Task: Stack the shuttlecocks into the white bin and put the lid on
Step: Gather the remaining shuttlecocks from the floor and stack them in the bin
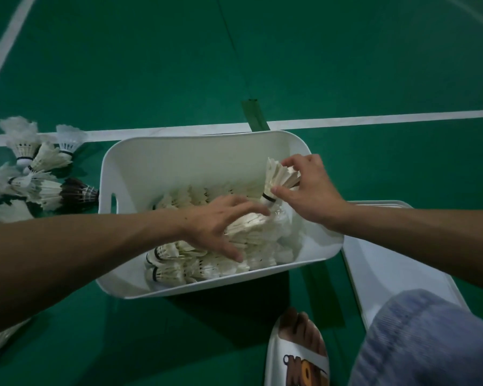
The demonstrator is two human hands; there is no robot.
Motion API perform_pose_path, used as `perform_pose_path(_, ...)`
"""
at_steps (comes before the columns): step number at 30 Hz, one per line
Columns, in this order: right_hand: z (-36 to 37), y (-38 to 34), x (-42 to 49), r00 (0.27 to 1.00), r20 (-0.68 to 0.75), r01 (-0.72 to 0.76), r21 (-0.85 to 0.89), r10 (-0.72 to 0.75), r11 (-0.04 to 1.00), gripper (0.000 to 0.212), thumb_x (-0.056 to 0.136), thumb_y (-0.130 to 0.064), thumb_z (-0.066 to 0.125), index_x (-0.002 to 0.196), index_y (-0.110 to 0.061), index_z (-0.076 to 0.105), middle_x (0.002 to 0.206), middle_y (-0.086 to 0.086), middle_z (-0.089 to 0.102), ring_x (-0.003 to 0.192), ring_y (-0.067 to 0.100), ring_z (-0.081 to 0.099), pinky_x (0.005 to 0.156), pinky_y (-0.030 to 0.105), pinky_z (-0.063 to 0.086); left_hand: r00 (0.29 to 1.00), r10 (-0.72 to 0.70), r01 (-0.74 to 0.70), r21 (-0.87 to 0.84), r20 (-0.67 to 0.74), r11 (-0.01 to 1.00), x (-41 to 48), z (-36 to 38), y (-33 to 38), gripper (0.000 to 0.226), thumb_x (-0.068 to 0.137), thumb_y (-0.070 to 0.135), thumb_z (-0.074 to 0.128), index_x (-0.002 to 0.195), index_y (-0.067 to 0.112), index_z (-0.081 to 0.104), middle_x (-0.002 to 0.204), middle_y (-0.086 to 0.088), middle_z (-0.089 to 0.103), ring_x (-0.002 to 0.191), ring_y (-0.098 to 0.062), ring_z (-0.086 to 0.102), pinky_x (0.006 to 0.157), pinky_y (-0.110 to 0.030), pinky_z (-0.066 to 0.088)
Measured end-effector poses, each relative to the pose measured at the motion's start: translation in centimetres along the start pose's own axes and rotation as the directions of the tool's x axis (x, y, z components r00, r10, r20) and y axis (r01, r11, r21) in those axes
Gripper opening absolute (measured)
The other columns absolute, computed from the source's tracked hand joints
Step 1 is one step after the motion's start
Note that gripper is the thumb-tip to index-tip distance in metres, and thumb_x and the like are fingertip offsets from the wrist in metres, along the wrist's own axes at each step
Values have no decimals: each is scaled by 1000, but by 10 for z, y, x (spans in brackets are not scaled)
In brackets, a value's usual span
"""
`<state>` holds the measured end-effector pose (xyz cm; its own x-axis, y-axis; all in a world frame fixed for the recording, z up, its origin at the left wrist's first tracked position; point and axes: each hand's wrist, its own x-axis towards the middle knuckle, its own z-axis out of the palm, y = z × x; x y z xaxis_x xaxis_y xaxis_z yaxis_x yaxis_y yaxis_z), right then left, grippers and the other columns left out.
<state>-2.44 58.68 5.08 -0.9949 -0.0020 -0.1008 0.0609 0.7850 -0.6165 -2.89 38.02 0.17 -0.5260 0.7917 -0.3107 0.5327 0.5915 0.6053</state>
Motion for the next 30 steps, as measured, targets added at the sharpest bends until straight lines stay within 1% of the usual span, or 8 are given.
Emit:
perform_pose_path(3, 1, -1, 0, 1000, -10, 7, -23, -8, 1000, 41, 88, -24, 68, 124, -19, 50, 112, -4, 36, 100, 14, 47, 87, 22, 35, 999, -16, 8, 154, 49, 988, 14, 1, 8, 88, 79, 51, 69, 141, 57, 7, 155, 0, 11, 140, -22, 14, 112, -45, 23)
perform_pose_path(7, 4, 2, 1, 999, -16, 32, -15, -32, 999, 34, 88, -23, 67, 119, -22, 51, 109, -2, 49, 97, 16, 52, 80, 25, 36, 999, 31, -36, 349, 18, 936, 34, -1, 22, 90, 84, 50, 64, 147, 49, 0, 159, 1, 8, 126, -24, 32, 101, -32, 27)
perform_pose_path(11, 3, 2, 1, 1000, -2, 25, 46, -25, 999, 32, 86, -19, 70, 112, -26, 52, 95, -10, 56, 89, 13, 58, 76, 27, 43, 996, -20, -2, 241, 87, 970, 41, 1, 22, 86, 84, 28, 68, 146, 47, 12, 153, -6, 28, 113, -23, 48, 99, -37, 40)
perform_pose_path(14, 0, 1, 3, 1000, -2, -22, 147, 23, 989, 35, 85, -15, 70, 108, -30, 49, 87, -17, 54, 83, 9, 62, 79, 35, 54, 999, 5, -11, 127, 48, 992, 34, -3, 17, 79, 82, 21, 71, 143, 39, 23, 146, -6, 38, 117, -25, 49, 96, -39, 43)
perform_pose_path(17, -1, 0, 5, 997, -4, -76, 309, 81, 948, 38, 85, -10, 69, 110, -28, 47, 90, -13, 59, 86, 12, 65, 81, 39, 57, 999, 38, -38, 12, 22, 999, 22, -10, 8, 76, 83, 20, 70, 141, 37, 25, 149, -2, 37, 122, -22, 47, 101, -41, 41)
perform_pose_path(21, -2, -4, 4, 986, -2, -142, 498, 165, 855, 38, 88, -7, 65, 114, -25, 44, 95, -8, 60, 88, 13, 63, 73, 32, 58, 997, 46, -51, -71, -67, 996, 7, -21, 1, 72, 85, 19, 69, 142, 37, 28, 152, 2, 32, 126, -18, 44, 105, -38, 38)
perform_pose_path(23, -2, -4, 4, 979, 1, -168, 553, 202, 816, 37, 89, -7, 62, 114, -25, 42, 98, -6, 60, 91, 11, 62, 70, 30, 57, 995, 33, -43, -113, -89, 993, 2, -27, -2, 71, 86, 18, 68, 141, 38, 28, 151, 3, 32, 125, -18, 45, 104, -36, 39)
perform_pose_path(30, 3, -5, 8, 954, -34, -209, 639, 299, 740, 32, 91, -7, 58, 116, -21, 43, 119, 8, 59, 102, 22, 62, 67, 30, 54, 993, -47, 26, -179, -112, 983, -13, -40, -8, 72, 86, 25, 69, 130, 56, 22, 145, -3, 40, 123, -31, 48, 101, -52, 42)
